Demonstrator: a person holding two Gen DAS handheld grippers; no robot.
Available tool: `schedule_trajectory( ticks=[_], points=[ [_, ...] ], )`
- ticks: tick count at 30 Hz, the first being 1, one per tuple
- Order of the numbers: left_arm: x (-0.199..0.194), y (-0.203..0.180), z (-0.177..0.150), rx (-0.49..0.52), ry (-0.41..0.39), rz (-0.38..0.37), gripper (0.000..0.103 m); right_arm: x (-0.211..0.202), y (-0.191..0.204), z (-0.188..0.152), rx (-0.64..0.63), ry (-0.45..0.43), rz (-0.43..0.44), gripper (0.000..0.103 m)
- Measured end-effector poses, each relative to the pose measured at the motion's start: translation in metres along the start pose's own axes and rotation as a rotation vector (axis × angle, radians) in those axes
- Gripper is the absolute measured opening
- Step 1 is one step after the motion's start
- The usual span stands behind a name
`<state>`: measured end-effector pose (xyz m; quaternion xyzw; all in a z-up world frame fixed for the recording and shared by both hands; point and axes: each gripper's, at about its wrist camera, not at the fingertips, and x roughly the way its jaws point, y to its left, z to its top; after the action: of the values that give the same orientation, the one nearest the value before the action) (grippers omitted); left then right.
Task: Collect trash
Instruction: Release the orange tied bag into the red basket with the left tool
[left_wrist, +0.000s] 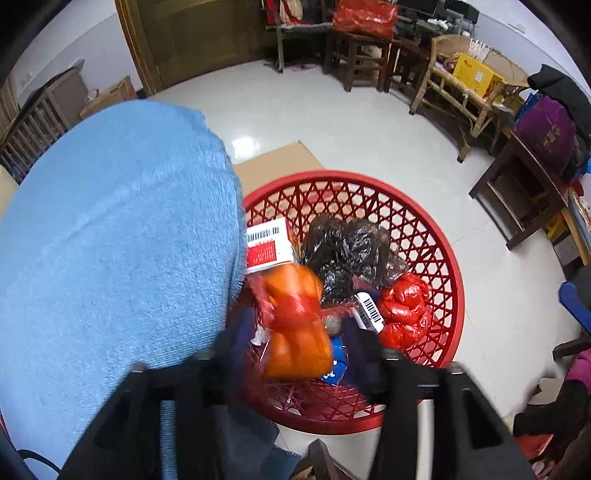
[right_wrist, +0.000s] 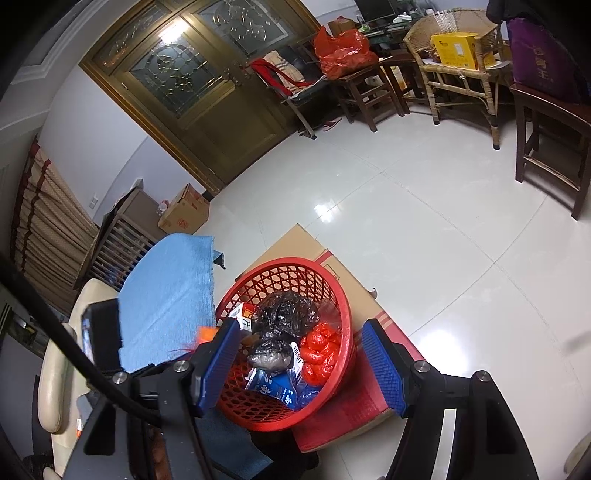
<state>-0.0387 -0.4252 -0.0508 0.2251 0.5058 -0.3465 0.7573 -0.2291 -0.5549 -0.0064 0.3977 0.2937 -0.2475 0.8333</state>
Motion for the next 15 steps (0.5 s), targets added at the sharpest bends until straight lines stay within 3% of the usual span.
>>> schedule_trajectory(
  ticks=[1, 15],
  points=[
    [0.0, 0.001, 0.0, -0.007, -0.002, -0.001, 0.067, -0.001, 0.0, 0.0, 0.001, -0.001, 0.0, 0.072],
    [-0.026, 0.014, -0.006, -0.032, -0.045, -0.008, 0.069, -0.006, 0.005, -0.011, -0.01, 0.013, -0.007, 0.072]
  ],
)
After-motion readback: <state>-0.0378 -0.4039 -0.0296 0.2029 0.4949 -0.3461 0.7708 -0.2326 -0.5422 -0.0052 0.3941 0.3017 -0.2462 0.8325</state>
